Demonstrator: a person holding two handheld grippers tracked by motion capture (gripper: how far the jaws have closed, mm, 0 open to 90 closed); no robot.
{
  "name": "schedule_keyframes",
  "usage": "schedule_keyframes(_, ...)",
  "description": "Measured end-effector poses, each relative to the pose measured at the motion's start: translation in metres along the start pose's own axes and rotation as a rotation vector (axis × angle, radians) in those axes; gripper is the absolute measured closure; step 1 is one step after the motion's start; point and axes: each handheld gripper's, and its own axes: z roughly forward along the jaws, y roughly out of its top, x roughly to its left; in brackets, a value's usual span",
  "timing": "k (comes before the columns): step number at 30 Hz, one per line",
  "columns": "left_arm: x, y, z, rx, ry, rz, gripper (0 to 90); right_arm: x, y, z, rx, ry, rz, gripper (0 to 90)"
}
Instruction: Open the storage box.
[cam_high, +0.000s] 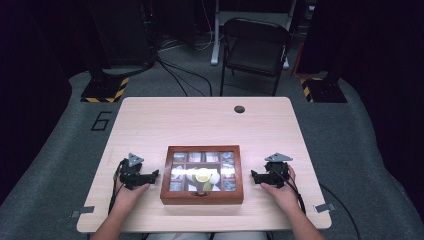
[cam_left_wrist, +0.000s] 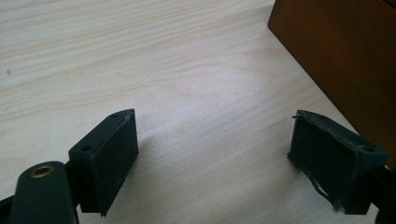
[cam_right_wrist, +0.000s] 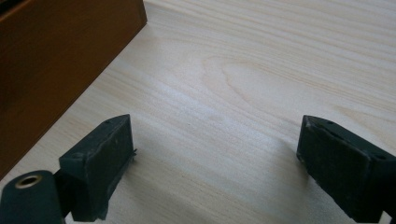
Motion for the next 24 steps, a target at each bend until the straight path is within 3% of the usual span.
schedule_keyframes(7,0.0001,-0.0007,-0.0007,-0.003,-0.007,0.002,15.5,0.0001,0.0001,0.0001,0.002,-0.001,0.0,9.7)
schedule_keyframes(12,-0.0025,-0.0016,-0.001,-0.007,-0.044,0.042,15.1,0.0014,0.0002,0.0005,-0.004,-0.007,0.011,9.8)
schedule_keyframes(24,-0.0001,-0.0021,-0.0027,-0.001,-0.057,0.044,16.2,0.0019,0.0001,-0.0002,-0.01,-0.004,0.007,13.9)
